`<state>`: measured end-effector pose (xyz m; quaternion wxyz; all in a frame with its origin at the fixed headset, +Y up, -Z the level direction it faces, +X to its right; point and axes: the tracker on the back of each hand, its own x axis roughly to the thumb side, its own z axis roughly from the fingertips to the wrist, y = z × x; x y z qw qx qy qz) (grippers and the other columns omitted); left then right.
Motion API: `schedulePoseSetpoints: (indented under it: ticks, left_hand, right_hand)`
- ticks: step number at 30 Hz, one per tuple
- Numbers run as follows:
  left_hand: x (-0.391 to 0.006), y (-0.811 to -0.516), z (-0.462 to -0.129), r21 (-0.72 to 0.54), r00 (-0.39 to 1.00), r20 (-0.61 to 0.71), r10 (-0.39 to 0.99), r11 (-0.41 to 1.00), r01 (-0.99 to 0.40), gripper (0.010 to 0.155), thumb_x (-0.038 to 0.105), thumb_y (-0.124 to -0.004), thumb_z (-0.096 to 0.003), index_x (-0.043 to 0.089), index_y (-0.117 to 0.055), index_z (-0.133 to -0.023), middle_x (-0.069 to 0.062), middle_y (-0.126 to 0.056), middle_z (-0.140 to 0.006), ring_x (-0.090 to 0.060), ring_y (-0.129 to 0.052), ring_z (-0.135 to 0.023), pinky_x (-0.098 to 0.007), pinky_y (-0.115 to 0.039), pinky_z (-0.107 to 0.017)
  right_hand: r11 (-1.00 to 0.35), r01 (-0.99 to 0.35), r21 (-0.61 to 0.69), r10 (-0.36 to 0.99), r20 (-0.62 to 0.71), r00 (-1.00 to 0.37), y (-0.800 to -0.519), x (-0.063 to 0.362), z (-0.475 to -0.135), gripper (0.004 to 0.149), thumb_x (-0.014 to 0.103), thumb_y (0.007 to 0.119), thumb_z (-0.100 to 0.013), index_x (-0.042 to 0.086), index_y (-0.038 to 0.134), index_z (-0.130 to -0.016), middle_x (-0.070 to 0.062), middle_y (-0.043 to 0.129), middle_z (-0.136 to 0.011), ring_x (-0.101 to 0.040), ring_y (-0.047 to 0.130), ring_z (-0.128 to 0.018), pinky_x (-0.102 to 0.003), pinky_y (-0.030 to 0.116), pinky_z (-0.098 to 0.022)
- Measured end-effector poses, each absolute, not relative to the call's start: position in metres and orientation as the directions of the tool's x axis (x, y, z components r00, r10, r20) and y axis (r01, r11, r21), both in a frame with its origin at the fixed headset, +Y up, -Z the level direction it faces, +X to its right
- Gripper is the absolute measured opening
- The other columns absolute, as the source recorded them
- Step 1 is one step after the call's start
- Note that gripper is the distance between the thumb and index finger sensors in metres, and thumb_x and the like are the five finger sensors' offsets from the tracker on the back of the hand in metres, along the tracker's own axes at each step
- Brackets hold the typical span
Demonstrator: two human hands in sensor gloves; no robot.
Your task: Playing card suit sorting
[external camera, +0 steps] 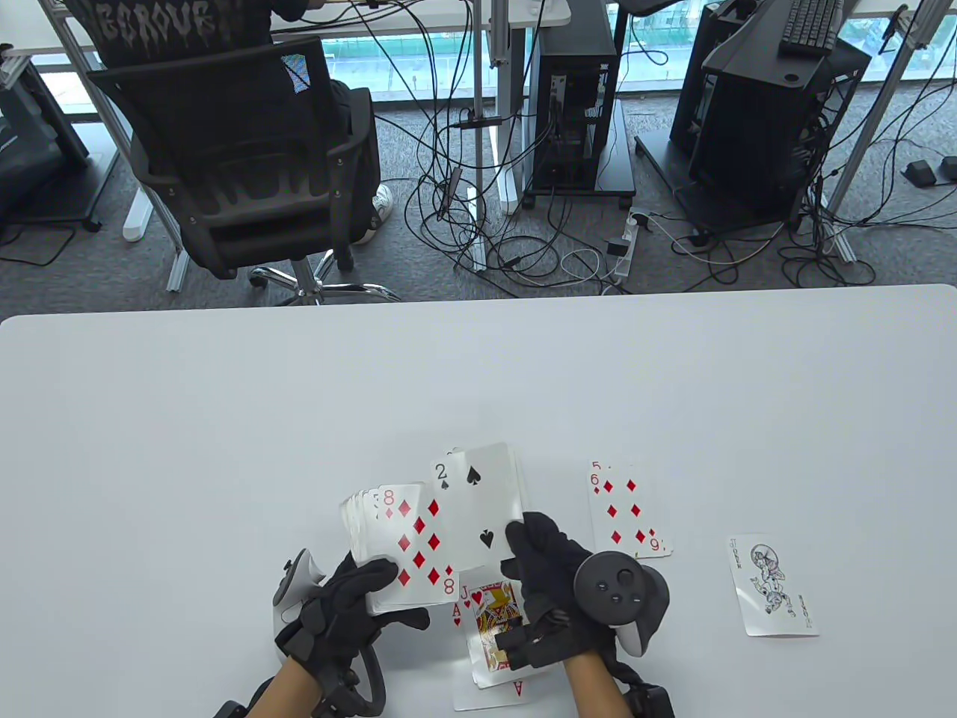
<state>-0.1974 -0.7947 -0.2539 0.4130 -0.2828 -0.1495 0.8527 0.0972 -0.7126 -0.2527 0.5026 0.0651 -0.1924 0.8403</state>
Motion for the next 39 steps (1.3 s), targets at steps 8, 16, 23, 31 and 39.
schedulePoseSetpoints:
  ticks: [8,16,23,31,39]
  left_hand:
    - [-0.198,-0.794,-0.253,-0.476,-0.516,-0.362,0.776,-0.630,-0.614,0.054,0.042,-0.070,-0.0609,0.037,-0.042,-0.107,0.006,-0.057,-0.113,-0.028,-0.073,-0.100,-0.042,-0.083,-0.055]
    - [-0.199,-0.794,-0.252,-0.448,-0.534,-0.367,0.762,-0.648,-0.616,0.054,0.042,-0.070,-0.0610,0.037,-0.042,-0.107,0.006,-0.056,-0.113,-0.028,-0.072,-0.100,-0.041,-0.083,-0.055]
    - [-0.200,-0.792,-0.252,-0.442,-0.550,-0.363,0.752,-0.659,-0.609,0.054,0.042,-0.070,-0.0611,0.037,-0.041,-0.107,0.006,-0.056,-0.113,-0.028,-0.072,-0.100,-0.041,-0.083,-0.055]
    - [-0.200,-0.793,-0.251,-0.434,-0.541,-0.368,0.757,-0.654,-0.620,0.054,0.042,-0.069,-0.0613,0.037,-0.041,-0.107,0.006,-0.056,-0.113,-0.028,-0.072,-0.100,-0.041,-0.083,-0.055]
    - [-0.201,-0.793,-0.251,-0.435,-0.534,-0.367,0.762,-0.648,-0.625,0.054,0.042,-0.070,-0.0611,0.037,-0.042,-0.107,0.006,-0.056,-0.113,-0.028,-0.072,-0.100,-0.041,-0.083,-0.055]
  right_hand:
    - [-0.387,-0.852,-0.352,0.825,0.280,-0.491,-0.699,0.134,-0.250,0.038,0.022,0.068,-0.053,-0.011,0.077,-0.070,-0.005,0.094,-0.035,-0.024,0.101,-0.027,-0.045,0.088,-0.026]
    - [-0.476,-0.835,-0.276,0.827,0.181,-0.532,-0.710,0.127,-0.257,0.039,0.021,0.069,-0.052,-0.013,0.078,-0.068,-0.005,0.094,-0.031,-0.023,0.100,-0.023,-0.044,0.088,-0.022]
    - [-0.671,-0.736,-0.091,0.740,-0.020,-0.672,-0.711,0.147,-0.256,0.039,0.020,0.070,-0.052,-0.015,0.079,-0.067,-0.006,0.095,-0.030,-0.025,0.100,-0.021,-0.045,0.087,-0.020]
    - [-0.768,-0.590,0.248,0.517,-0.303,-0.801,-0.718,0.206,-0.220,0.039,0.019,0.070,-0.053,-0.017,0.078,-0.067,-0.008,0.095,-0.031,-0.027,0.101,-0.021,-0.047,0.087,-0.020]
    - [-0.870,-0.300,0.390,0.171,-0.331,-0.928,-0.738,0.210,-0.207,0.040,0.019,0.070,-0.052,-0.018,0.079,-0.065,-0.009,0.096,-0.029,-0.028,0.101,-0.020,-0.048,0.087,-0.019]
